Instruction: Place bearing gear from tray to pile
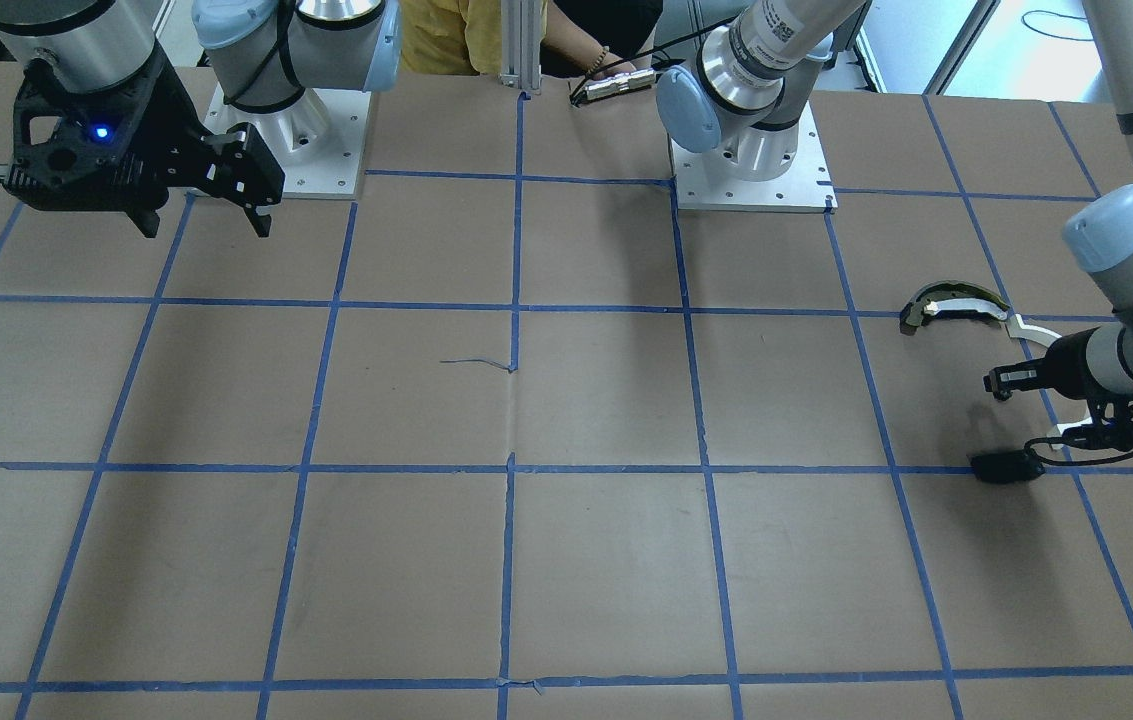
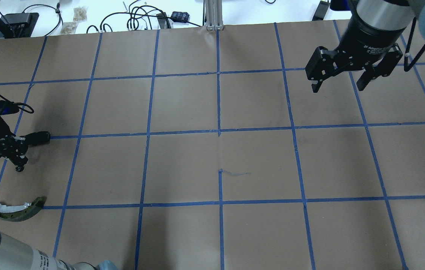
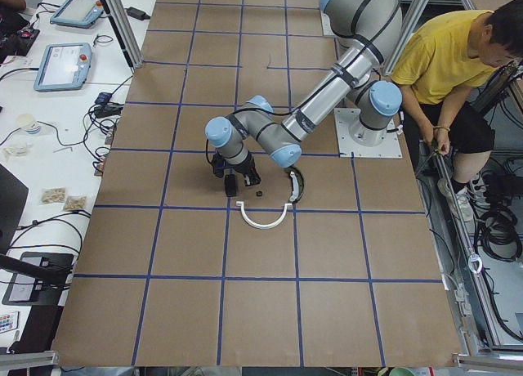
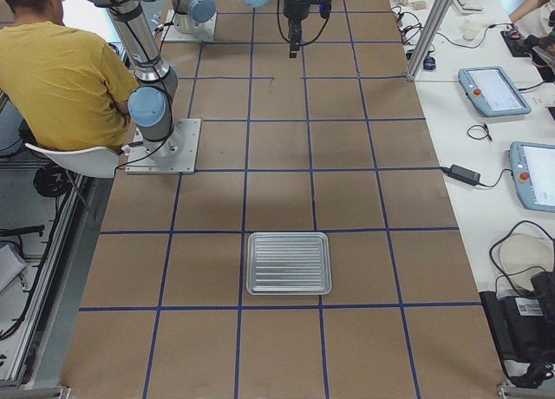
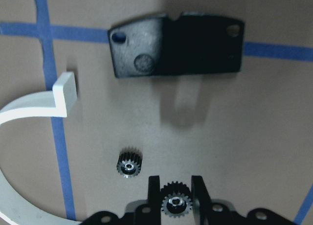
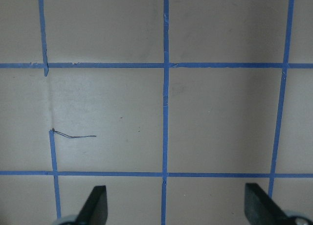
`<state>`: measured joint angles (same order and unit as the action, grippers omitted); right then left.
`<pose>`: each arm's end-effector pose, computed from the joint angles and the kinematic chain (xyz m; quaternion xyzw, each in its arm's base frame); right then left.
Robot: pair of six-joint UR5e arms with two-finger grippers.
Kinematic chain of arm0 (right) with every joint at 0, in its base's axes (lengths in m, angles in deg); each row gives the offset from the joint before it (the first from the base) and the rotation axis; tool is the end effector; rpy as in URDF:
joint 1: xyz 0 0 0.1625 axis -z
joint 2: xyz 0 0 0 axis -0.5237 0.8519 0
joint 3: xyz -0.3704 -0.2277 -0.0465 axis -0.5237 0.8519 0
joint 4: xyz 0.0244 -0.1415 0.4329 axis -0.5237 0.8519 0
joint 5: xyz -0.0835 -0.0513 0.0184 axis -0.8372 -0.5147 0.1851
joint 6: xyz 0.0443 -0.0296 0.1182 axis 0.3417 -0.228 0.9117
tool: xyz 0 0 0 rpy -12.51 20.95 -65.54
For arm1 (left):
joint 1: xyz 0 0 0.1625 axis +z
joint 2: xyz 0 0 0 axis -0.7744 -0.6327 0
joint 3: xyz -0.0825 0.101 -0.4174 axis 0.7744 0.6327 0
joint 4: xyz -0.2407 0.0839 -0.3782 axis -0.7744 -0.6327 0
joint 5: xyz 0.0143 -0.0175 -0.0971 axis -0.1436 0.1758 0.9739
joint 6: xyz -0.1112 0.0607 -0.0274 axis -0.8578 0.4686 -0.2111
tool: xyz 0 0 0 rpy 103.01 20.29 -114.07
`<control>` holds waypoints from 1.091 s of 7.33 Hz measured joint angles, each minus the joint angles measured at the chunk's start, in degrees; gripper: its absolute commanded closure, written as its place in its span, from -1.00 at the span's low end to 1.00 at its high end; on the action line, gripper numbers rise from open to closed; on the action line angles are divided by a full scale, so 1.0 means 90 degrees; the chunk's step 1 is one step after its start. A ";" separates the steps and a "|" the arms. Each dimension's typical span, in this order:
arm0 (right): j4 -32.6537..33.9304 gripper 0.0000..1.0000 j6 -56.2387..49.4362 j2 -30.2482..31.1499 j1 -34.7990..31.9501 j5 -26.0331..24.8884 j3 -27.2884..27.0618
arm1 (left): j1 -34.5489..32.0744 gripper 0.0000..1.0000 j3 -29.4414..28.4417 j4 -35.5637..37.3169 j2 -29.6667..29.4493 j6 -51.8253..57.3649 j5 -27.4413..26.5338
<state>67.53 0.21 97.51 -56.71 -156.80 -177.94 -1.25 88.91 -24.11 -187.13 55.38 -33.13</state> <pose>0.1206 -0.5235 0.4856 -0.0069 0.9997 0.0190 0.0119 0.2802 -0.5331 0.1540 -0.0563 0.9825 0.1777 0.0006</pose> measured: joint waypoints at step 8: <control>0.0004 -1.00 0.0004 0.0000 0.0005 0.0003 0.0000 | 0.0024 -0.85 0.0044 0.0419 -0.0208 0.0077 -0.0016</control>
<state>67.56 0.25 97.52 -56.67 -156.77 -177.94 -1.03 89.31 -20.35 -189.00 56.07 -33.27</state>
